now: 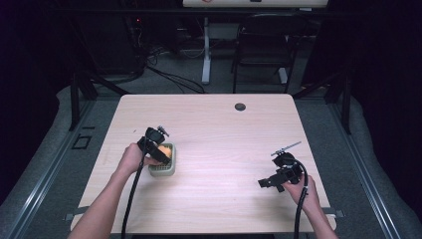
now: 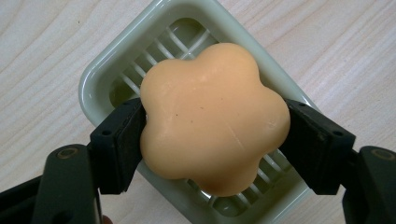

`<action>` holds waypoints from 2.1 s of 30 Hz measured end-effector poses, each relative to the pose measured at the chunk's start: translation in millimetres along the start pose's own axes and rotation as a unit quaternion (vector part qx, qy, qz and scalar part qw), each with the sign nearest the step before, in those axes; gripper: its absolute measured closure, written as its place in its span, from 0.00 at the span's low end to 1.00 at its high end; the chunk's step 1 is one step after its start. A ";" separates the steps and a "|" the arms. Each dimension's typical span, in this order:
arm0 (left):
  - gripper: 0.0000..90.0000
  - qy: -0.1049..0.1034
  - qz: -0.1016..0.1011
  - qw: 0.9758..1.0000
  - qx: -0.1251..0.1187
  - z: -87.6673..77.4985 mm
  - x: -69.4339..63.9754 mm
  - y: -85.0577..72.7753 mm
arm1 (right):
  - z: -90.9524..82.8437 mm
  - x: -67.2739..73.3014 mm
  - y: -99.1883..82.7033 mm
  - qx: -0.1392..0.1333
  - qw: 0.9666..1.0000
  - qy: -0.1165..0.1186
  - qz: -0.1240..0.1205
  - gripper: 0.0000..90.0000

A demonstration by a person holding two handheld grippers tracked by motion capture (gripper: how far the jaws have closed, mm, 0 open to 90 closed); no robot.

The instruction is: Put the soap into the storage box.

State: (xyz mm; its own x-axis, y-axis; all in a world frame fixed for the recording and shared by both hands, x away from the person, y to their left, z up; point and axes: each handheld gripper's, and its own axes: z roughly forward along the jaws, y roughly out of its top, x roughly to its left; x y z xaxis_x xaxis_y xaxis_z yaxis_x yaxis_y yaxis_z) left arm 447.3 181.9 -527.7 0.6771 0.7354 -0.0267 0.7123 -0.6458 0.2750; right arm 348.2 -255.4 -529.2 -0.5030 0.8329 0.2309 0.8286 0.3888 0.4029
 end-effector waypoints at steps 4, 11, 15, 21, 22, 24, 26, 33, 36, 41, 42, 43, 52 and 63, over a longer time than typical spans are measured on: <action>0.29 0.000 -0.005 1.000 -0.002 -0.4 1.1 -1.0 | 0.1 -0.1 0.0 0.001 1.000 0.000 0.000 0.08; 0.22 0.007 -0.009 1.000 -0.016 -3.3 2.7 -2.8 | 1.2 0.8 -0.7 -0.007 1.000 0.000 0.008 0.08; 0.20 0.007 -0.014 1.000 -0.026 -9.0 4.5 -2.8 | 0.2 -0.2 0.1 0.002 1.000 0.001 0.000 0.08; 0.16 0.006 -0.026 0.999 -0.042 -19.1 5.2 -8.6 | 0.0 -0.1 -0.1 0.001 1.000 0.000 0.001 0.08; 0.15 0.006 -0.026 0.999 -0.042 -19.1 5.2 -8.6 | 0.0 -0.1 -0.1 0.001 1.000 0.000 0.001 0.08; 0.15 0.006 -0.027 0.999 -0.044 -23.8 4.9 -11.2 | -0.1 -0.2 -0.1 0.001 1.000 0.000 0.001 0.08; 0.11 0.010 -0.027 0.999 -0.043 -30.0 5.0 -14.3 | -0.1 -0.4 -0.1 0.001 1.000 0.000 0.001 0.08; 0.05 0.013 -0.032 0.998 -0.052 -44.4 1.0 -24.3 | -0.5 -0.4 -0.2 0.001 1.000 -0.002 0.001 0.08; 0.02 0.016 -0.028 0.998 -0.054 -51.7 -1.2 -30.7 | -1.2 -0.9 -0.3 0.002 1.000 -0.004 -0.002 0.08; 0.00 0.023 -0.028 0.998 -0.057 -60.0 -5.1 -44.0 | -1.3 -0.9 -0.2 0.002 1.000 -0.004 -0.002 0.08; 0.00 0.022 -0.029 0.998 -0.058 -61.1 -5.5 -47.0 | -1.2 -0.9 -0.2 0.003 1.000 -0.004 -0.002 0.08; 0.00 0.019 -0.028 0.998 -0.057 -62.0 -5.6 -50.0 | -1.2 -0.8 -0.4 0.002 1.000 -0.003 -0.002 0.08; 0.00 0.020 -0.030 0.998 -0.049 -63.7 -11.1 -83.7 | -1.6 -0.9 -0.7 0.003 1.000 -0.005 0.000 0.08; 0.00 0.019 -0.044 0.998 -0.031 -57.1 -11.6 -118.6 | -0.4 -0.7 -0.8 -0.001 1.000 0.001 0.004 0.08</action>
State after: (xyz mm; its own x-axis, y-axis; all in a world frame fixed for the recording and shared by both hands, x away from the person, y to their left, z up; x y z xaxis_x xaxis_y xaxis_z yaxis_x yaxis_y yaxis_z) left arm 344.4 261.6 -505.1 0.6041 0.7968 -0.0165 0.7547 -0.5653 0.3328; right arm 347.8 -256.3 -529.4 -0.4964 0.8354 0.2360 0.8322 0.3806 0.4031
